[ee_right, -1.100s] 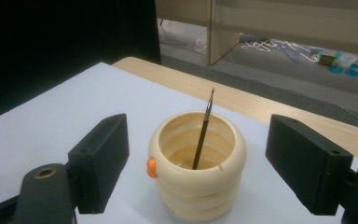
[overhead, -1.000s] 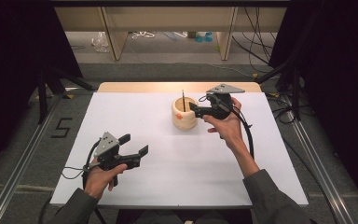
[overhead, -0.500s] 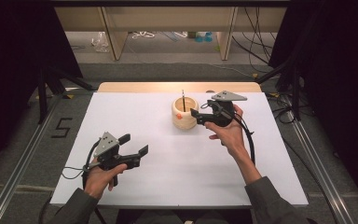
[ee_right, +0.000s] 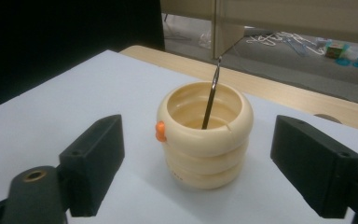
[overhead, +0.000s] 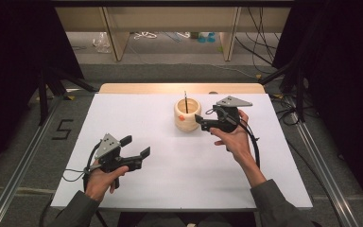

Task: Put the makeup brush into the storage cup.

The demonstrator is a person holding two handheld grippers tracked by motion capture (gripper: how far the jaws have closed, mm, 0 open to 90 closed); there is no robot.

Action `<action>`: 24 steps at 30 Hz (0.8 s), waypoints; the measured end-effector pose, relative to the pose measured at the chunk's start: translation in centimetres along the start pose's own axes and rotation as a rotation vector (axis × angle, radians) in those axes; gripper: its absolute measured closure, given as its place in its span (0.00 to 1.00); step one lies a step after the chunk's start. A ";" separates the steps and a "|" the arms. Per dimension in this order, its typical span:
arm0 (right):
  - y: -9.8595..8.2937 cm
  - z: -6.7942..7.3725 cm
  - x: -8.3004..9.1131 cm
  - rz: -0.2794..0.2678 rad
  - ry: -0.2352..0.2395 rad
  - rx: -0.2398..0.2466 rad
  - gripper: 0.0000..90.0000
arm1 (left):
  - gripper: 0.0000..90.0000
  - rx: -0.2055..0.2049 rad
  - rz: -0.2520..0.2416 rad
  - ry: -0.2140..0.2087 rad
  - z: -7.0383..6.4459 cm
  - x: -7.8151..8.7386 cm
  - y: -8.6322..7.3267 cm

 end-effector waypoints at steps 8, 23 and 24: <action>-0.4 -0.3 1.3 -0.013 -0.007 -0.021 0.19 | 0.17 0.001 0.000 0.001 0.0 0.0 0.0; -1.5 -0.2 2.8 -0.018 0.010 -0.042 0.19 | 0.17 0.001 0.000 0.002 0.0 0.1 0.0; -1.6 -0.3 2.8 -0.023 0.002 -0.029 0.19 | 0.17 0.002 0.000 0.002 0.0 0.1 0.0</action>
Point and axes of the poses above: each handheld gripper's, and its own axes: x roughly backward along the jaws, y roughly out of its top, z roughly to its left, the point moved 9 cm from there along -x, roughly forward along the jaws, and after that the axes turned 2 degrees about -z, right-handed, at the moved point
